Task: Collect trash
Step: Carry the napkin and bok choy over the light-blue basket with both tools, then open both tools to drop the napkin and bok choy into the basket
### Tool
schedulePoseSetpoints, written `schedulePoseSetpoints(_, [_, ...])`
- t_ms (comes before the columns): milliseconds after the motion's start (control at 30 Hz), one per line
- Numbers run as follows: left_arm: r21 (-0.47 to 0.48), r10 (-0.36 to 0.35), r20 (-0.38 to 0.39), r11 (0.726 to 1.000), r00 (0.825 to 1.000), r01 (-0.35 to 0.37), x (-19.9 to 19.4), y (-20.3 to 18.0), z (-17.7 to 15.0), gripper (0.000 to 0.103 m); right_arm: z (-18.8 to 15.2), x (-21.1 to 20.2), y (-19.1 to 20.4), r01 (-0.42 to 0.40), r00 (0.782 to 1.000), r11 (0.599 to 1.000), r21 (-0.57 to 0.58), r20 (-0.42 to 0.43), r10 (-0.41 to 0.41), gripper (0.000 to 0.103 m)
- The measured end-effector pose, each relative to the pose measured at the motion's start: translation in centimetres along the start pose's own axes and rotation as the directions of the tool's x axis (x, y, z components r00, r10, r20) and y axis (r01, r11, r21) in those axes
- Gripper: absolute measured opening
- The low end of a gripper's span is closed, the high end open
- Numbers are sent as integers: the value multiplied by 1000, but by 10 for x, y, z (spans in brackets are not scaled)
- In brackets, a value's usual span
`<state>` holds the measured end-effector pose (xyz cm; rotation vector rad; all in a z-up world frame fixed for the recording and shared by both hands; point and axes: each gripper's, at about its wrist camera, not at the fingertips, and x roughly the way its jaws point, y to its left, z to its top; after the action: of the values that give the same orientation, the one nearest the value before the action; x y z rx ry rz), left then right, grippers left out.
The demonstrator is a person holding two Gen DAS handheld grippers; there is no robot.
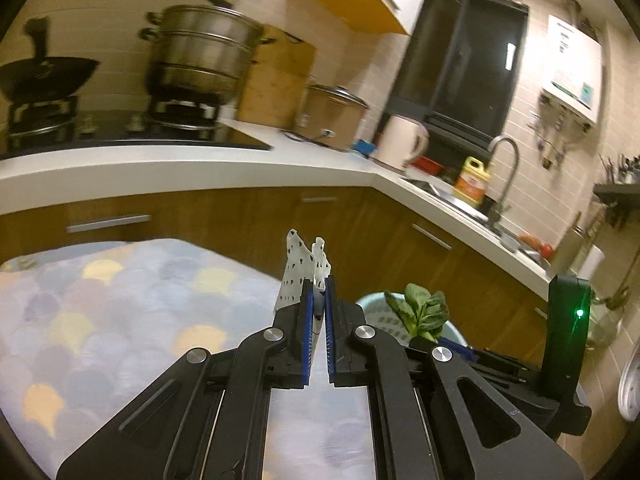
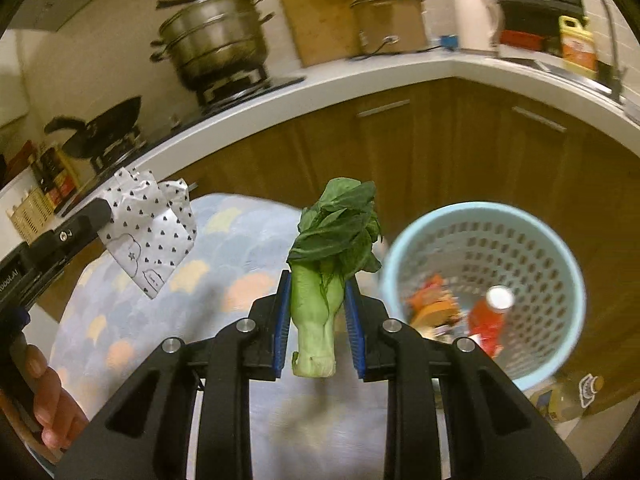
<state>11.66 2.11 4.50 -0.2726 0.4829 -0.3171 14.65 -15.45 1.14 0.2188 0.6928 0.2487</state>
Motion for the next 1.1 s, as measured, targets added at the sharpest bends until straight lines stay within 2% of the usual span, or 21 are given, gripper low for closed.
schedulePoseSetpoints(233, [36,-86,-61,995,994,89,37,-50,-6,4,4,-21,-59,70,997,994,79,37,-73,22])
schedulePoseSetpoints(400, [57,-134,-118,988,984,141,68,-81,-12,4,3,-22,-101,103,994,984,142,28,-108,22])
schedulePoseSetpoints(567, [107,-144,-161,981,976,162,97,-108,-17,4,-2,-9,-138,137,991,971,199,-27,-134,23])
schedulePoseSetpoints(667, [121,-142,-196,979,970,167,119,-119,-23,4,-2,0,-150,137,990,970,199,-45,-130,24])
schedulePoseSetpoints(767, [124,-134,-223,979,966,164,136,-124,-27,4,-1,10,-157,174,984,967,184,-70,-164,24])
schedulePoseSetpoints(867, [123,-121,-236,980,964,153,147,-124,-29,11,-1,21,-165,178,982,966,190,-103,-161,24])
schedulePoseSetpoints(933, [116,-108,-251,983,962,141,154,-123,-30,37,-1,26,-170,183,980,964,194,-118,-163,33])
schedulePoseSetpoints(967, [123,-88,-252,985,964,122,156,-123,-31,38,-1,27,-171,184,980,962,201,-114,-163,38])
schedulePoseSetpoints(1000, [129,-79,-257,985,963,115,157,-122,-32,38,-2,26,-173,190,980,960,208,-102,-172,50])
schedulePoseSetpoints(1033, [128,-81,-269,985,960,119,159,-121,-33,38,-2,24,-175,197,979,957,211,-90,-181,56])
schedulePoseSetpoints(1100, [120,-82,-272,986,959,118,159,-118,-34,38,-3,21,-175,194,980,959,206,-77,-182,56])
